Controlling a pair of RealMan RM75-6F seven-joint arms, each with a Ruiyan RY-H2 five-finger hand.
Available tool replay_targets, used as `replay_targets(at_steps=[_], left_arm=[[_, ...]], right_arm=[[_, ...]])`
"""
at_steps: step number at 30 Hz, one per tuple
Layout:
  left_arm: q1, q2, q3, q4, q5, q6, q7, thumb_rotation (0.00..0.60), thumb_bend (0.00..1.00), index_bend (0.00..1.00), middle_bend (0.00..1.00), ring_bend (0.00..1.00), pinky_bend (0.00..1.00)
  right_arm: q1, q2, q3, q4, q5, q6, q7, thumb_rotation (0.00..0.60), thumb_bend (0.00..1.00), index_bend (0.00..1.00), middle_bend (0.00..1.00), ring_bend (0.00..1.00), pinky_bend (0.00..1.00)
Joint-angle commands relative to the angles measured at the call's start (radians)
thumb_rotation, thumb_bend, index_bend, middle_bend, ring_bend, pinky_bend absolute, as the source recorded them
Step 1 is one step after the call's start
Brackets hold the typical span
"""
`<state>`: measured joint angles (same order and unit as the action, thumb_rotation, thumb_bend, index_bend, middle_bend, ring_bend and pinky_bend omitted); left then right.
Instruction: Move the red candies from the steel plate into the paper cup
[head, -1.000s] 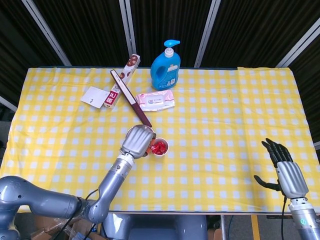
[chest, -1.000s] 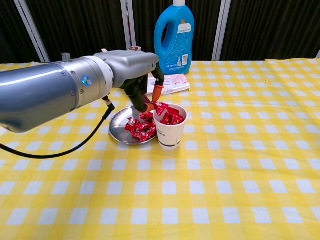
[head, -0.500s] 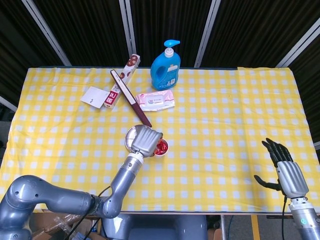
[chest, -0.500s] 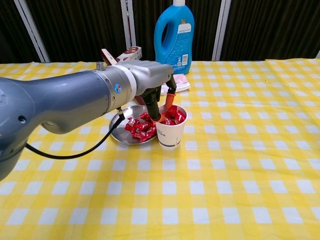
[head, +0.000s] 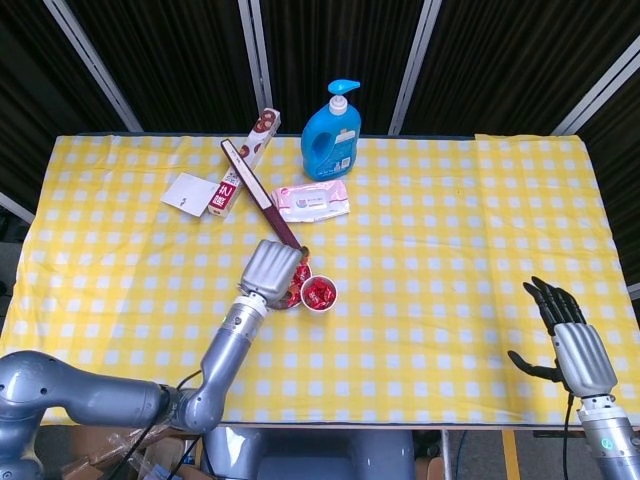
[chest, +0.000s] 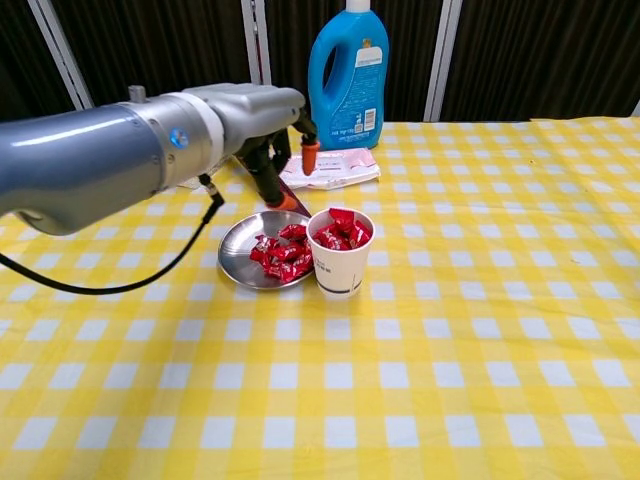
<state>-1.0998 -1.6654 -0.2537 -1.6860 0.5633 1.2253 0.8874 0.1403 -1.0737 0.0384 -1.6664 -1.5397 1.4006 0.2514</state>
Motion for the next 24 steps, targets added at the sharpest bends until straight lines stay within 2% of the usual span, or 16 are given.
replay_targets(at_steps=[1, 9, 16, 24], left_arm=[[0.023, 0.029, 0.026, -0.009, -0.018, -0.001, 0.008, 0.6, 0.29, 0.39, 0.61, 0.93, 0.98], [0.026, 0.03, 0.066, 0.05, -0.107, -0.056, 0.058, 0.6, 0.26, 0.35, 0.44, 0.93, 0.98], [0.012, -0.012, 0.067, 0.114, -0.138, -0.093, 0.068, 0.6, 0.22, 0.28, 0.32, 0.93, 0.98], [-0.002, -0.064, 0.064, 0.178, -0.145, -0.12, 0.07, 0.6, 0.22, 0.26, 0.25, 0.93, 0.98]], right_arm=[[0.0, 0.0, 0.0, 0.0, 0.0, -0.001, 0.0, 0.6, 0.28, 0.0, 0.0, 0.0, 0.0], [0.002, -0.001, 0.0, -0.002, 0.002, -0.004, -0.002, 0.6, 0.28, 0.0, 0.0, 0.0, 0.0], [0.003, 0.0, 0.001, -0.002, 0.005, -0.007, 0.001, 0.6, 0.28, 0.0, 0.0, 0.0, 0.0], [0.004, 0.001, 0.001, -0.002, 0.006, -0.009, 0.006, 0.6, 0.28, 0.0, 0.0, 0.0, 0.0]])
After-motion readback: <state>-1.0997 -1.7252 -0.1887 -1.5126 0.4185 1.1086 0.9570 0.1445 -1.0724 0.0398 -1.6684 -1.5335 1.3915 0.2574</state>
